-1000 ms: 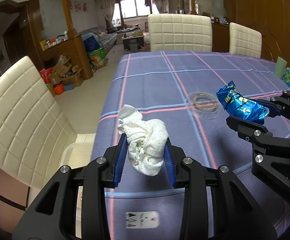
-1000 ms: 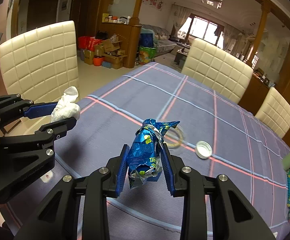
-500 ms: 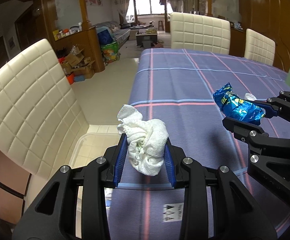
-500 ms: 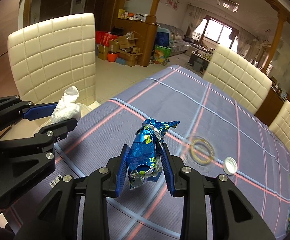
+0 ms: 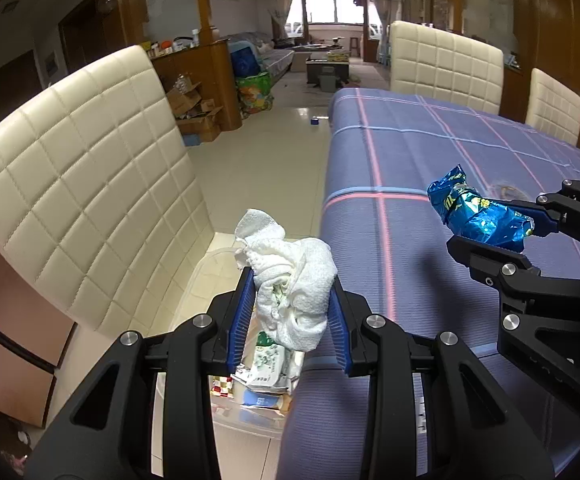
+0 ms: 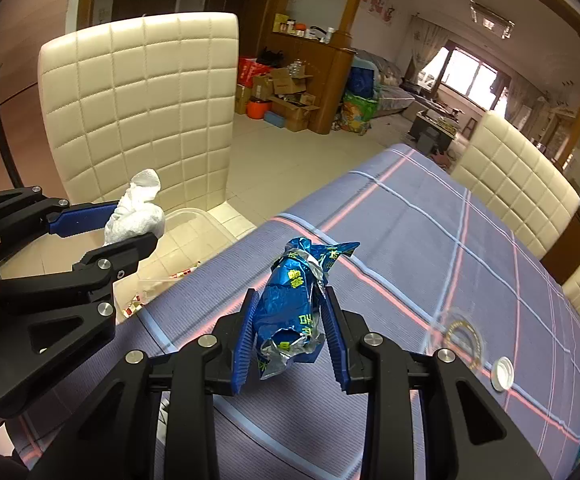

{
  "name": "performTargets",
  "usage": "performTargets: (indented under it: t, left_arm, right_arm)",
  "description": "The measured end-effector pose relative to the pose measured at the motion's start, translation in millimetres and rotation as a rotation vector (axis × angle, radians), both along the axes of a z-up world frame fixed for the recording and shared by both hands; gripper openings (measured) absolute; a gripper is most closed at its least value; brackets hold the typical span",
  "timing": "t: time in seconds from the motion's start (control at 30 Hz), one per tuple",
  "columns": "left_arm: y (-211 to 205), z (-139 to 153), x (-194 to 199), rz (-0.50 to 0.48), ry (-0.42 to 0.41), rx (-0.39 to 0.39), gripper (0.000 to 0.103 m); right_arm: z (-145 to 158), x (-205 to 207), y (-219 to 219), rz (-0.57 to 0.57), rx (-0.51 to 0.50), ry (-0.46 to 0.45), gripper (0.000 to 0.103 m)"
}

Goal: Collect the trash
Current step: 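Carry the white tissue and blue wrapper with both tools toward the bin, then open the left tool to drop the white tissue into the bin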

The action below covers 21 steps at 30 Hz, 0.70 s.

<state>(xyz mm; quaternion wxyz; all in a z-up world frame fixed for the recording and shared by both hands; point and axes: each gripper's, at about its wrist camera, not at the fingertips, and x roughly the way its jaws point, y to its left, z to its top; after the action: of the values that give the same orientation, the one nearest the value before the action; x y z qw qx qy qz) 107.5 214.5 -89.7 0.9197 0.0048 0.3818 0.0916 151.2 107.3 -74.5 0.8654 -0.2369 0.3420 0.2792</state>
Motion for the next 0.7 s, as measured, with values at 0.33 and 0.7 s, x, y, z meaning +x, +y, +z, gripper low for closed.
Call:
performTargets:
  t: [0.33,0.7]
  left_arm:
    - [31,-8,-2,0.064,0.015,0.003,0.037]
    - [60,-20,1,0.126,0.022,-0.015,0.068]
  right_arm:
    - [-5,7,25,0.032,-0.007,0.011,0.032]
    - [-16,11,39,0.050,-0.025,0.021,0.032]
